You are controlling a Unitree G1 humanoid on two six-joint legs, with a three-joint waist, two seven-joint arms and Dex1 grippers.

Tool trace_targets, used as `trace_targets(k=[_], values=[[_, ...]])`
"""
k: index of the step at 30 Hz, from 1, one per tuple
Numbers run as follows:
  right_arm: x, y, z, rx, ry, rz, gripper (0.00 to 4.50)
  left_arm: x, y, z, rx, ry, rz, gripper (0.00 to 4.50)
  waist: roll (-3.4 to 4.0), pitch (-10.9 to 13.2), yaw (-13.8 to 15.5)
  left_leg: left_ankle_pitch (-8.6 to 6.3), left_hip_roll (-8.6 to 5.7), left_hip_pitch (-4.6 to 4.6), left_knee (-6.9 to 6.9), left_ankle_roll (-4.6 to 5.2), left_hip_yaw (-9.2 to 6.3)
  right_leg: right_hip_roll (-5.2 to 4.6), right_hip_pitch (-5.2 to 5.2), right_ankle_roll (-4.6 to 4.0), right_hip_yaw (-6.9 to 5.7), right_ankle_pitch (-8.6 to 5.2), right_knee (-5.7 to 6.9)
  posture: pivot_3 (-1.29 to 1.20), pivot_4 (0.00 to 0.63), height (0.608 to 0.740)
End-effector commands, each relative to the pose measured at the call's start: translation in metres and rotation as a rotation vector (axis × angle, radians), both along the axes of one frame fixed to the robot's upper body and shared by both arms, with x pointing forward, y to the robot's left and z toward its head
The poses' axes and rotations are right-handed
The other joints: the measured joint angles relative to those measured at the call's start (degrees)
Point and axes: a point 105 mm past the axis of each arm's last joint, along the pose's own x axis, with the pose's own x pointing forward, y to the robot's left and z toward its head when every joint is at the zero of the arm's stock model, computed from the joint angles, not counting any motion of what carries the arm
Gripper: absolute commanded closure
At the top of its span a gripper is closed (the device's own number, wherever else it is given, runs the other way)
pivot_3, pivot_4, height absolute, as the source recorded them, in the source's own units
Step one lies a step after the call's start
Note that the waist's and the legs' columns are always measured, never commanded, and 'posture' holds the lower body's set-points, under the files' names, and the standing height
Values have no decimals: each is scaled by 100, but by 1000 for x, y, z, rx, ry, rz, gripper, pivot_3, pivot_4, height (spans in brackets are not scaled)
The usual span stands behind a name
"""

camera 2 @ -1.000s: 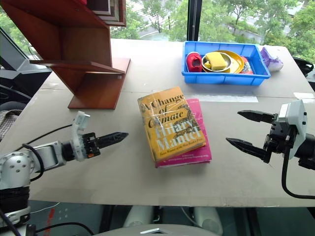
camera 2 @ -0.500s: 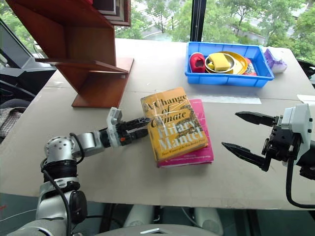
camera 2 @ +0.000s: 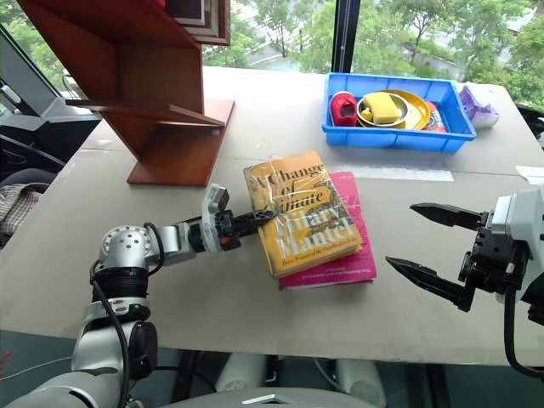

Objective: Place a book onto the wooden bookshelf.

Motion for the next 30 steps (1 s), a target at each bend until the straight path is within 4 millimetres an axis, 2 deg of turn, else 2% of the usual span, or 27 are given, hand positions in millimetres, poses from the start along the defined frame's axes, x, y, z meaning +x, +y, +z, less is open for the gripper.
trace_targets(k=[1, 5, 6, 9, 11, 15, 18, 19, 21, 24, 27, 30], values=[[8, 0, 12, 24, -58, 37, 0, -10, 16, 60, 3, -272, -14, 4270, -10, 6, -53, 0, 2, -2, 0, 0, 0, 0, -1, 0, 0, 0, 0, 0, 150, 740], [23, 7, 19, 69, -88, 74, 0, -20, 23, 109, 139, -537, -24, 4270, -10, 8, -86, 0, 3, -6, 3, 0, -5, -6, -1, 0, -6, 0, -1, 0, 150, 740], [27, 6, 20, 79, -93, 77, 0, -22, 21, 119, 178, -603, -27, 4270, -9, 8, -75, 0, 3, -5, 3, 0, -5, -6, 0, 0, -7, 0, 0, 0, 150, 740], [42, 2, 29, 143, -121, 85, 0, -22, 3, 171, 362, -942, 9, 4270, -12, 12, -1, 0, 0, -13, 4, 0, -7, -7, 0, 0, -12, 0, -7, 0, 150, 740], [49, -1, 32, 163, -133, 87, 0, -22, -2, 194, 520, -1147, 44, 4270, -15, 13, 36, 0, -3, -19, 12, 0, -7, -6, 0, 0, -13, 0, -9, 0, 150, 740], [61, -8, 30, 178, -156, 78, 0, -14, 0, 251, 991, -1705, 193, 4270, -2, 11, 53, 0, -4, -8, -6, -1, 12, 0, 0, 0, 1, 0, -19, 0, 150, 740], [66, -7, 34, 211, -186, 84, 0, -13, 5, 278, 1289, -2024, 168, 4270, 6, 18, 50, 0, -2, -13, -10, -1, 29, 5, -4, -1, -4, 0, -23, 0, 150, 740], [68, -5, 34, 216, -190, 85, 0, -11, 9, 284, 1369, -2083, 163, 4270, 9, 20, 46, 0, -1, -11, -11, -1, 35, 5, -6, -1, 0, 0, -23, 0, 150, 740], [72, -3, 31, 220, -197, 95, 0, -5, 23, 290, 1539, -2128, 102, 4270, 16, 22, 46, 0, 0, -11, -12, 0, 46, 6, -8, 0, 8, 0, -24, 0, 150, 740], [76, 2, 28, 225, -203, 115, 0, 1, 47, 288, 1774, -2085, -46, 4270, 18, 23, 37, 0, 2, -10, -11, 0, 53, 6, -12, 1, 13, 0, -22, 0, 150, 740], [75, 8, 32, 247, -222, 142, 0, 5, 76, 290, 1957, -1957, -182, 4270, 24, 30, 43, 0, 3, -13, -10, 1, 63, 7, -23, 2, 21, 0, -15, 0, 150, 740], [77, 3, 33, 244, -252, 130, 0, 12, 105, 297, 2107, -1796, -224, 4270, 22, 38, 56, 1, 7, -36, 1, 1, 62, 10, -41, 2, 16, 0, -6, 0, 150, 740]])
